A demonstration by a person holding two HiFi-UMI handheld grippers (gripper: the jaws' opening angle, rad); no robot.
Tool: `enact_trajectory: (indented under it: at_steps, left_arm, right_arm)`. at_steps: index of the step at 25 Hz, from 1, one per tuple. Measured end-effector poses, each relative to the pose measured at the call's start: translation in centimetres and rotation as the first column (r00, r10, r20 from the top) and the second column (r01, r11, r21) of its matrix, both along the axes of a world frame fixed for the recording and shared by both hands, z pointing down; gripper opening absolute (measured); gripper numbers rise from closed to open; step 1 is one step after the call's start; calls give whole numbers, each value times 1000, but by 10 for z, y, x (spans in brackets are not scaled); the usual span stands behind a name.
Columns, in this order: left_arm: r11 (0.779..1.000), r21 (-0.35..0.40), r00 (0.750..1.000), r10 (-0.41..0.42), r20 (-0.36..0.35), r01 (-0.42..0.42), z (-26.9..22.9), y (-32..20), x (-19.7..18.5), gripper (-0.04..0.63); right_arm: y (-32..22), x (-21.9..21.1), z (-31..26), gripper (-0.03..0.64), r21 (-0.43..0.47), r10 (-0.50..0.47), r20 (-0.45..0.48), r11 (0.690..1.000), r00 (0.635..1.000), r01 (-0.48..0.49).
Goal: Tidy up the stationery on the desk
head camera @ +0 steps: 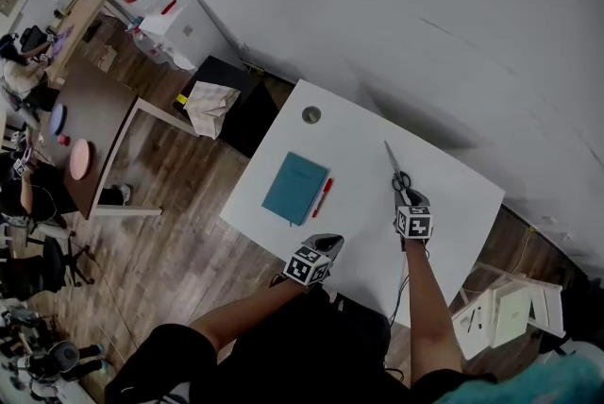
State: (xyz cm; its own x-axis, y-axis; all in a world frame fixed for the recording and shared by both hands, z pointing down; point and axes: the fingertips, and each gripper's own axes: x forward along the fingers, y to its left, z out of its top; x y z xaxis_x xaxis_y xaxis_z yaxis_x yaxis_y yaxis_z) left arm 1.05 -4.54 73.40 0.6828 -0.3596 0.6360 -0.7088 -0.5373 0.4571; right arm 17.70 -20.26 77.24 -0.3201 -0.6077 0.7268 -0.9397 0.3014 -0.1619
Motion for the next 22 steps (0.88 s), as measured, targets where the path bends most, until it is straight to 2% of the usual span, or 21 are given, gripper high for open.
enact_trajectory:
  at_steps: [8,13,22]
  left_arm:
    - [998,-63,1000,3,-23,-4,12,-4,-26,17]
    - [998,-67,999,2,-37,-5,15,-15,-36,17]
    - [998,-61,994,23,-107,-30,13,-33,-43,17]
  right_arm:
    - [-31,3,39,110,-87,-33,-118,996,992,23]
    - [-37,1,54,110,-124,-59,-155,991,986,40]
    - [-37,0,61,97,-144,1,-169,989,986,-26]
